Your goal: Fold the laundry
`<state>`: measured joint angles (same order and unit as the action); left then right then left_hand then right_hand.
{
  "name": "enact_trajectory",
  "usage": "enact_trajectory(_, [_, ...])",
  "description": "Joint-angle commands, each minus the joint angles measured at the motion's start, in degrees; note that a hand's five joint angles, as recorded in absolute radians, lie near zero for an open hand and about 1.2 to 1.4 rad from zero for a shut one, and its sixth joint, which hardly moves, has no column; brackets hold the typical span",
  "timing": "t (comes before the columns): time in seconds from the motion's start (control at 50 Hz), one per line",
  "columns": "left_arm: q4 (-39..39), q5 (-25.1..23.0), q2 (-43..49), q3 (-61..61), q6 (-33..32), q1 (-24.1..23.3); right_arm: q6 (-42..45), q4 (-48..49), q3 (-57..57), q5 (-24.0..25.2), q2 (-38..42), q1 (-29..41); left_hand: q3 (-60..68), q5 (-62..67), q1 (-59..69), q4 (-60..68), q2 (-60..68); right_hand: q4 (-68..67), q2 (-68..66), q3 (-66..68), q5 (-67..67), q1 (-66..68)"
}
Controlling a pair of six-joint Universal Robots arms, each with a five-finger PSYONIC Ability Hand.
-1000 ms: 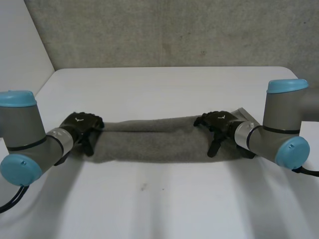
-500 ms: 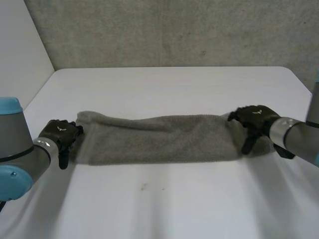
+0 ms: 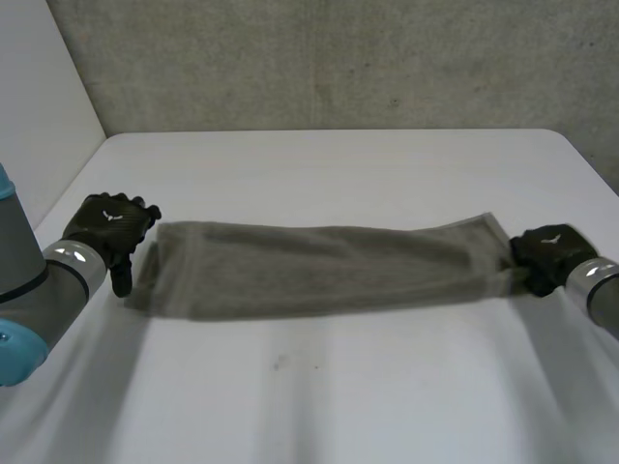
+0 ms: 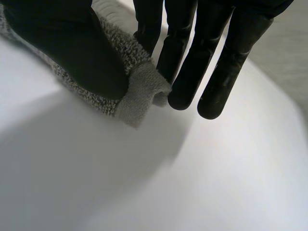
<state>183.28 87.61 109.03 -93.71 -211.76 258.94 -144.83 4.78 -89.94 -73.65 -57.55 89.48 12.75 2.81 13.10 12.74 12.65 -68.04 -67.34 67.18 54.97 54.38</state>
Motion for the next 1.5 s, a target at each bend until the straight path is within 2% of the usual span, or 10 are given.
enact_trajectory(0.02, [0.0, -0.2, -2.5, -1.8, 1.1, 0.1, 8.9, 6.0, 0.4, -7.9, -8.5, -6.3, 1.0, 0.9, 0.6, 1.0, 1.1, -12.0, -12.7, 12.8, 15.0, 25.6])
enact_trajectory(0.2, [0.1, -0.2, -4.3, -3.7, 1.2, 0.2, 22.9, 6.3, 2.1, -9.5, -10.6, -8.1, 0.5, 0.4, 0.1, 0.5, 0.6, -12.0, -12.7, 12.8, 15.0, 25.6])
enact_trajectory(0.52, [0.5, -0.3, -6.9, -4.9, 7.7, -0.1, 12.8, 14.5, 5.5, 1.0, -4.3, 34.4, 0.5, 0.4, 0.1, 0.5, 0.6, -12.0, -12.7, 12.8, 15.0, 25.6])
enact_trajectory(0.72, [1.1, -0.4, -7.0, -5.9, 8.7, -1.8, 13.6, 14.8, 5.3, 4.8, 5.1, 43.1, 0.5, 0.4, 0.1, 0.5, 0.6, -12.0, -12.7, 12.8, 15.0, 25.6])
enact_trajectory(0.76, [2.4, -0.4, -7.0, -5.8, 8.8, -3.3, 13.6, 14.6, 5.2, 5.1, 6.0, 43.2, 0.5, 0.4, 0.1, 0.5, 0.6, -12.0, -12.7, 12.8, 15.0, 25.6])
enact_trajectory(0.8, [3.1, -0.3, -7.0, -5.6, 8.9, -4.4, 13.2, 14.6, 5.3, 3.3, 5.5, 43.0, 0.3, 0.3, 0.0, 0.3, 0.4, 58.0, 57.3, -57.2, -55.0, -44.4])
enact_trajectory(0.96, [3.8, -0.3, -5.9, -2.3, 14.7, -11.9, -4.3, 8.6, 3.7, -6.1, -5.7, 34.4, 0.0, -0.1, -0.4, 0.0, 0.1, 58.0, 57.3, -57.2, -55.0, -44.4])
enact_trajectory(1.12, [4.1, -0.4, -2.3, 4.0, 27.2, -20.7, -21.5, 1.1, -3.3, -0.5, -12.3, 22.7, -0.5, -0.6, -0.9, -0.5, -0.4, 58.0, 57.3, -57.2, -55.0, -44.4])
enact_trajectory(1.4, [6.5, 2.5, 15.9, 12.8, 26.6, -27.8, -12.5, 2.4, -14.0, 0.6, -10.7, 13.6, 0.2, 0.1, -0.2, 0.2, 0.3, 58.0, 57.3, -57.2, -55.0, -44.4])
enact_trajectory(1.5, [6.5, 6.1, 16.8, 12.0, 22.9, -27.2, -7.6, 6.4, -15.6, -1.7, -9.3, 11.6, -0.3, -0.4, -0.7, -0.3, -0.2, 18.9, 18.2, -18.1, -15.9, -5.3])
